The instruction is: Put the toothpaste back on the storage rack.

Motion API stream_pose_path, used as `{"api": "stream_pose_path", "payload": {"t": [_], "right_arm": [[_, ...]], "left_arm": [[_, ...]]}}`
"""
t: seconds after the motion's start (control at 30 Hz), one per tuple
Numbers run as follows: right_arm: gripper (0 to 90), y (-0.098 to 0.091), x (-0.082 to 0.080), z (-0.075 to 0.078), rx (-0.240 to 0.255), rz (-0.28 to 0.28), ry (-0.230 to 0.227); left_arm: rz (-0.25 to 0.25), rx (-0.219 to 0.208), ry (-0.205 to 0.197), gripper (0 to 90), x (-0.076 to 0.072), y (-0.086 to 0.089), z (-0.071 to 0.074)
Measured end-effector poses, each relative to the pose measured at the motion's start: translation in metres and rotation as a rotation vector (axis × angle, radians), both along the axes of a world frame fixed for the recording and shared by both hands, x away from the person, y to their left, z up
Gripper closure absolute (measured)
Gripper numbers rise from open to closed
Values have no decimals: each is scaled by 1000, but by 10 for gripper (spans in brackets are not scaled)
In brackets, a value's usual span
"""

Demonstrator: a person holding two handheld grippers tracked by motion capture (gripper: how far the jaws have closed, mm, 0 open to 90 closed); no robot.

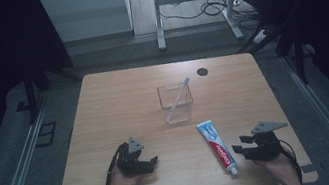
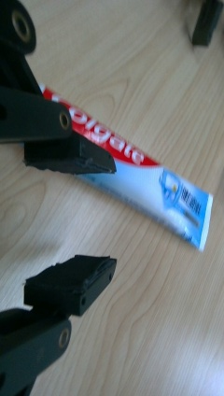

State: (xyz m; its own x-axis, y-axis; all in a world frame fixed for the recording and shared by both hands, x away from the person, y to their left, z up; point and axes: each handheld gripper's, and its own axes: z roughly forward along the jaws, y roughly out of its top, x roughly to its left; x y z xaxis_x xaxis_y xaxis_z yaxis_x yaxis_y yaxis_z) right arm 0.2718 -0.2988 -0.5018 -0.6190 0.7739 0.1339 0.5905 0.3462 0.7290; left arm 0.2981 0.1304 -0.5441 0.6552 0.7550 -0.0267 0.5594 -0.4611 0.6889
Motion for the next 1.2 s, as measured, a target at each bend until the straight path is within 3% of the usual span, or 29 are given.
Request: {"api": "stream_pose_path", "payload": {"t": [0.23, 0.47, 0.7, 0.9, 1.2], "right_arm": [[676, 18, -3, 6, 9, 92, 15], [743, 38, -8, 7, 26, 166, 35], [795, 60, -14, 3, 10, 217, 49], [804, 65, -13, -6, -28, 209, 106], [782, 59, -11, -8, -29, 195, 120]], "left_arm": [[3, 1, -1, 134, 0, 0, 0], [5, -3, -1, 134, 0, 0, 0], [6, -3, -1, 134, 0, 0, 0], [7, -3, -1, 134, 0, 0, 0], [7, -3, -2, 134, 0, 0, 0]]}}
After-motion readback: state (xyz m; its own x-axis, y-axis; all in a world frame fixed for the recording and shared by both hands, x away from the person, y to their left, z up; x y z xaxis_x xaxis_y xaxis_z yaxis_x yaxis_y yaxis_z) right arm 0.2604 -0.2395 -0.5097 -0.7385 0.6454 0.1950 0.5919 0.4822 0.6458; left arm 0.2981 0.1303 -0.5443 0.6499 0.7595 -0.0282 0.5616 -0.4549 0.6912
